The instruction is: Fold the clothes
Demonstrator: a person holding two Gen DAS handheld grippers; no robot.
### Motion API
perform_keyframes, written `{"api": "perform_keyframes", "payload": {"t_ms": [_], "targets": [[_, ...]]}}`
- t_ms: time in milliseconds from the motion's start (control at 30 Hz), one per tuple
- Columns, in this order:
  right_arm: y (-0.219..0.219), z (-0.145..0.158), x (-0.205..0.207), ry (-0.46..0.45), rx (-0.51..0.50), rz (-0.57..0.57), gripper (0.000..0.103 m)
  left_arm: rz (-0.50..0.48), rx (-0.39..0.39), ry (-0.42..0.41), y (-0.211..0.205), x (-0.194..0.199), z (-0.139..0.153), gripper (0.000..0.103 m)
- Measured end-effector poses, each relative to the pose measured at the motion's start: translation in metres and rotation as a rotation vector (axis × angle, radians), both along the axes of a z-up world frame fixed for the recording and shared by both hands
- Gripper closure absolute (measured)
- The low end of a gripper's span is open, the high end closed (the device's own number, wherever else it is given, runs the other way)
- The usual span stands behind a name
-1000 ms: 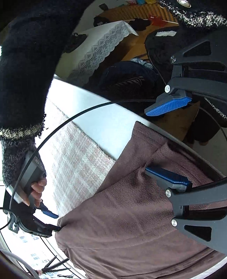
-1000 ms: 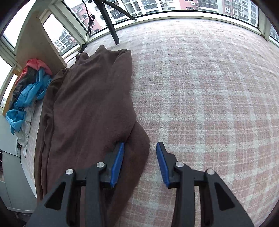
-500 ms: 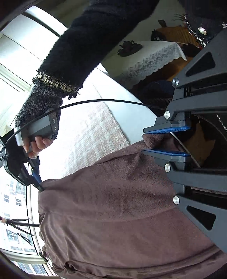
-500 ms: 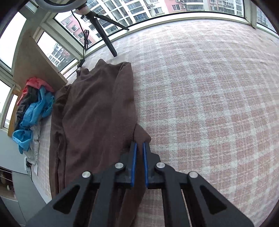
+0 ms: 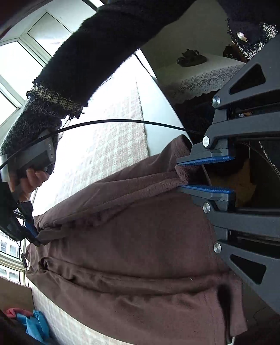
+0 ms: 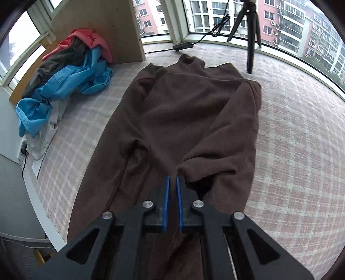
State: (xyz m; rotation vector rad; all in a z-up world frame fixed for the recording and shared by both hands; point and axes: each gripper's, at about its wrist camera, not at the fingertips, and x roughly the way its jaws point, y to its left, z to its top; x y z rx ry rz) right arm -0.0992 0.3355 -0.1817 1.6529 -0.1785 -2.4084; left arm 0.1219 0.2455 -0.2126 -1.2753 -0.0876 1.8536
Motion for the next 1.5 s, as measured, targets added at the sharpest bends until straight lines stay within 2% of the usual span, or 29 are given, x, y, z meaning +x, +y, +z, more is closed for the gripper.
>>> {"api": "perform_keyframes", "payload": {"t_ms": [67,133,200,300,367,500,567,633,700,900,967,1100,1233,1333,1400,1433,1467,1500], "targets": [[-0.013,-0.003,-0.003,-0.03,-0.007,0.03,0.091,0.023,-0.012,-0.011,-0.008,-0.001,-0.004,0.082],[-0.007,0.012,0.006,0.011,-0.063,0.021,0.085,0.04,-0.019,-0.016,-0.017,-0.002,-0.005,0.083],[0.006,0.03,0.024,0.062,-0.094,0.003,0.061,0.044,-0.028,-0.014,-0.025,-0.003,-0.002,0.083],[0.034,0.051,0.065,0.122,-0.062,-0.018,0.06,0.036,-0.053,-0.01,-0.037,-0.006,0.004,0.083],[0.061,0.051,0.105,0.149,-0.052,-0.039,0.06,0.04,-0.052,-0.004,-0.043,-0.017,0.014,0.077],[0.087,0.026,0.186,0.138,-0.076,-0.086,0.061,0.041,-0.044,0.021,-0.047,-0.045,0.035,0.076],[0.082,0.008,0.213,0.133,-0.088,-0.086,0.062,0.035,-0.051,0.045,-0.037,-0.063,0.04,0.07],[0.072,-0.003,0.222,0.126,-0.097,-0.056,0.062,0.028,-0.058,0.068,-0.027,-0.081,0.045,0.07],[0.073,0.002,0.217,0.121,-0.108,-0.04,0.068,0.021,-0.065,0.092,-0.017,-0.098,0.05,0.07],[0.075,0.016,0.202,0.107,-0.141,0.009,0.071,-0.044,-0.08,0.046,-0.004,-0.085,0.034,0.068],[0.094,0.035,0.172,0.149,-0.112,-0.051,0.07,-0.073,-0.096,-0.001,0.004,-0.072,0.017,0.063],[0.108,0.049,0.078,0.168,-0.051,-0.107,0.068,-0.11,-0.137,-0.087,0.019,-0.05,-0.014,0.062],[0.09,0.014,-0.007,0.031,0.037,-0.112,0.064,-0.079,-0.11,-0.118,0.023,-0.046,-0.023,0.062],[0.07,-0.02,-0.031,-0.075,0.08,-0.071,0.064,-0.077,-0.088,-0.129,0.025,-0.049,-0.025,0.062],[0.057,-0.031,-0.034,-0.073,0.155,-0.027,0.064,-0.07,-0.073,-0.129,0.026,-0.051,-0.026,0.064],[0.052,-0.036,-0.035,-0.068,0.19,-0.015,0.064,-0.067,-0.066,-0.129,0.027,-0.052,-0.026,0.066],[0.049,-0.04,-0.035,-0.065,0.211,-0.008,0.064,-0.07,-0.07,-0.12,0.028,-0.052,-0.027,0.079],[0.048,-0.041,-0.034,-0.059,0.218,-0.005,0.066,-0.073,-0.074,-0.11,0.029,-0.052,-0.027,0.086]]}}
